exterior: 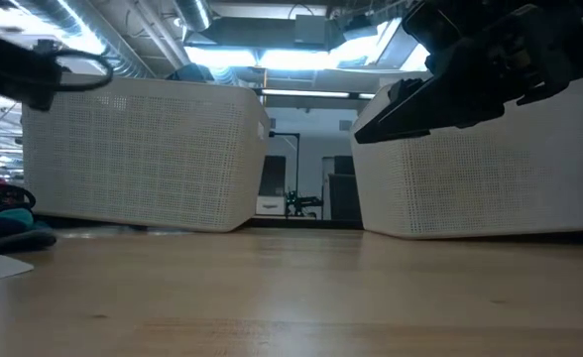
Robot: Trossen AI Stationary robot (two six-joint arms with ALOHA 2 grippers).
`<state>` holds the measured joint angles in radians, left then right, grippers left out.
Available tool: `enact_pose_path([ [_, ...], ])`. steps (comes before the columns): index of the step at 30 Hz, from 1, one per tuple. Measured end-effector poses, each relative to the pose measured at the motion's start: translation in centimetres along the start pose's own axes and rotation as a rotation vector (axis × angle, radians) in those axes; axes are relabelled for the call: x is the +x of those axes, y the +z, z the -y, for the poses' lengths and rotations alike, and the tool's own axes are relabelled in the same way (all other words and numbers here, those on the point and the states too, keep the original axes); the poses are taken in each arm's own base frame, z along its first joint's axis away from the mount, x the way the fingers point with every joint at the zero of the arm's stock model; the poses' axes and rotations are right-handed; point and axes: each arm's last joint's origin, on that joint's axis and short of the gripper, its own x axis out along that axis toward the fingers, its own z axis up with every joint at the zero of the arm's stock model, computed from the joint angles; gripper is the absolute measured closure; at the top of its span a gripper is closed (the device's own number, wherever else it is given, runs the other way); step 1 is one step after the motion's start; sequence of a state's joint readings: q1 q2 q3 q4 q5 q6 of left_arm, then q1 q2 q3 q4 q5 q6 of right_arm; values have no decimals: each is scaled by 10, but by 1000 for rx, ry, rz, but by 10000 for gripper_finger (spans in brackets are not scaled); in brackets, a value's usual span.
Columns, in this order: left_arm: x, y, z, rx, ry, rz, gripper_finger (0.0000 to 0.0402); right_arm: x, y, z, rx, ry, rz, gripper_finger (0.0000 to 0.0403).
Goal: Sort clothes
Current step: Put the top dark blue sock into the left white laundry bin
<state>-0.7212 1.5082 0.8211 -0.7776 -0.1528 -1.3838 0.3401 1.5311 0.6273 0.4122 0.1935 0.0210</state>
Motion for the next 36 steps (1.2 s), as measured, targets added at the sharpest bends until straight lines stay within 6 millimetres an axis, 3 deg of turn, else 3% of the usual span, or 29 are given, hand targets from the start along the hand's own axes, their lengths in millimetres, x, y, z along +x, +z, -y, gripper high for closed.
enact_pose_path([
  [9, 13, -4, -8, 41, -2, 0, 220, 0, 0, 0, 0, 0, 0, 139],
  [21, 6, -2, -3, 176, -12, 3, 387, 0, 0, 0, 0, 0, 0, 139],
  [31, -25, 6, 8, 237, 37, 6, 395, 0, 0, 0, 0, 0, 1, 139],
  [36, -53, 19, 11, 228, 9, 171, 396, 0, 0, 0, 0, 0, 2, 139],
])
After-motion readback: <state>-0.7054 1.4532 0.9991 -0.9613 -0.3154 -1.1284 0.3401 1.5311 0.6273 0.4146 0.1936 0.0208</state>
